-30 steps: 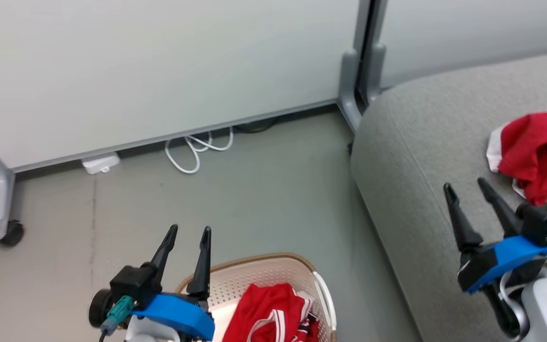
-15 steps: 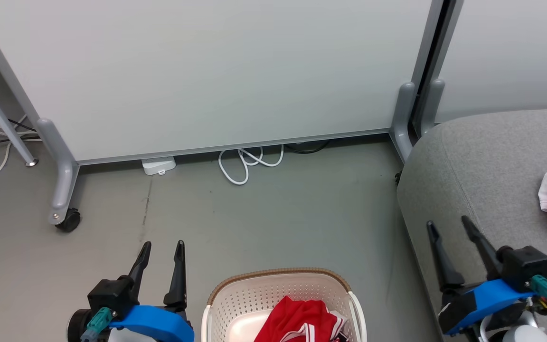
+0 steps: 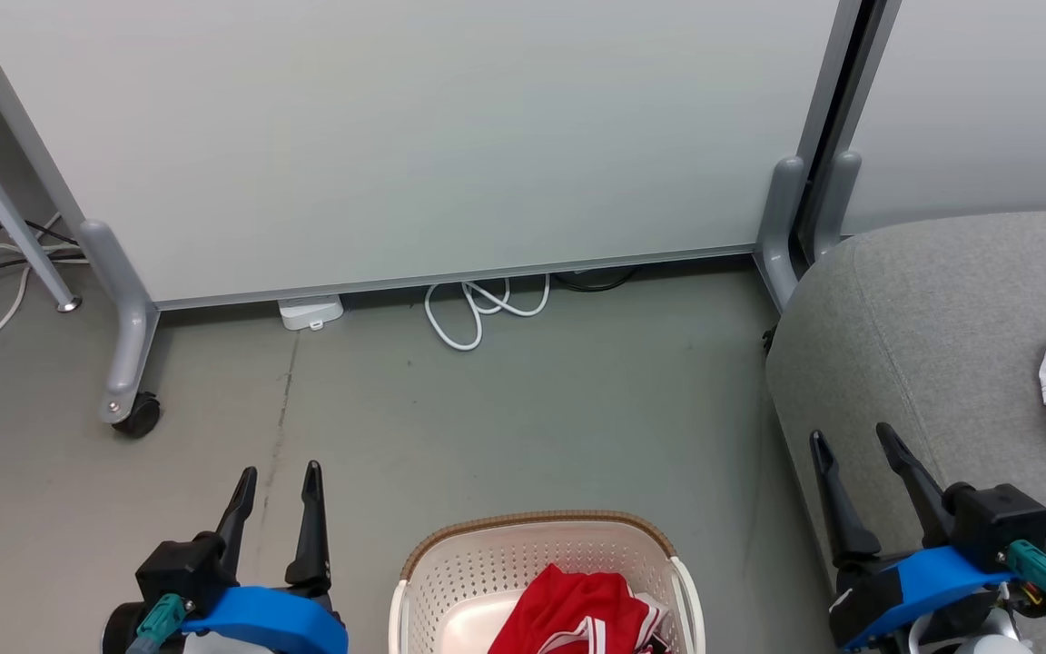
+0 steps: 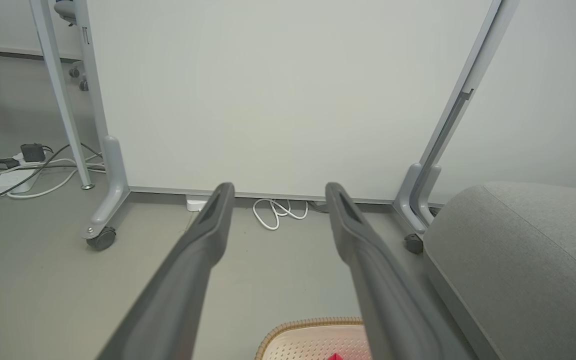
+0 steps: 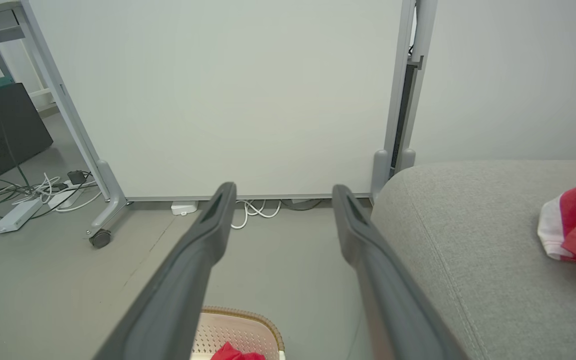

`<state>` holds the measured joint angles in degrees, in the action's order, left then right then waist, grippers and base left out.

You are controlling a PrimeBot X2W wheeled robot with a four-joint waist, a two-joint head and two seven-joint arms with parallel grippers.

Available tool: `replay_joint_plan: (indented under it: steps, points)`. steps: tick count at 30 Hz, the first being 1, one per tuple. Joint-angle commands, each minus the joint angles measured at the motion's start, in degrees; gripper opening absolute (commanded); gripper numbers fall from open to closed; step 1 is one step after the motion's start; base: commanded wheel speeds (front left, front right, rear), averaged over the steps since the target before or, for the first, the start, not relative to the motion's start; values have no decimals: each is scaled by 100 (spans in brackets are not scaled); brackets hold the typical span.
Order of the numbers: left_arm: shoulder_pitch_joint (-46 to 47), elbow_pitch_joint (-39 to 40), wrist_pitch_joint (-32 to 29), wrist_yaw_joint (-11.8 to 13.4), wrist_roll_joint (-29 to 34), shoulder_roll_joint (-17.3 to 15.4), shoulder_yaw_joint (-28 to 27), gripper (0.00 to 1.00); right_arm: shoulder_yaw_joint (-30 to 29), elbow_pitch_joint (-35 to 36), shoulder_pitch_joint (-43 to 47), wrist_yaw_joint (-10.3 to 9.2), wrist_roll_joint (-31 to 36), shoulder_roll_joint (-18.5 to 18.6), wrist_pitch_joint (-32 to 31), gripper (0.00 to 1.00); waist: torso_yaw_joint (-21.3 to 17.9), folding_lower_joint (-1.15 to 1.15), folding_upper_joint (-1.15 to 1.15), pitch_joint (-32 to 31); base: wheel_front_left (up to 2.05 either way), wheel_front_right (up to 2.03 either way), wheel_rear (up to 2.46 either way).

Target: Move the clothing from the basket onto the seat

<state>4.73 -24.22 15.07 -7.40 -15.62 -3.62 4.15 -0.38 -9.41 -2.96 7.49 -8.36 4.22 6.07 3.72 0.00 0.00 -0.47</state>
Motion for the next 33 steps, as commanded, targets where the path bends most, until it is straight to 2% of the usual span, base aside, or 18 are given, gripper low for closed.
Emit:
replay_joint_plan:
  steps: [1, 20, 33]
  points:
    - [-50, 23, 15, -11, 31, -2, -44, 100, -28, -4, 115, 1, 20, -25, 29, 100, -10, 0, 0, -6, 0, 0, 0]
    - [155, -186, 15, -11, -180, -159, 41, 100, -48, -20, 88, 1, -37, -110, 29, 100, -103, 0, 0, 11, 0, 0, 0]
    - [156, -234, 15, -11, -208, -186, 103, 100, 41, 0, 66, 1, -133, -127, 53, 100, -331, 0, 0, 85, 0, 0, 0]
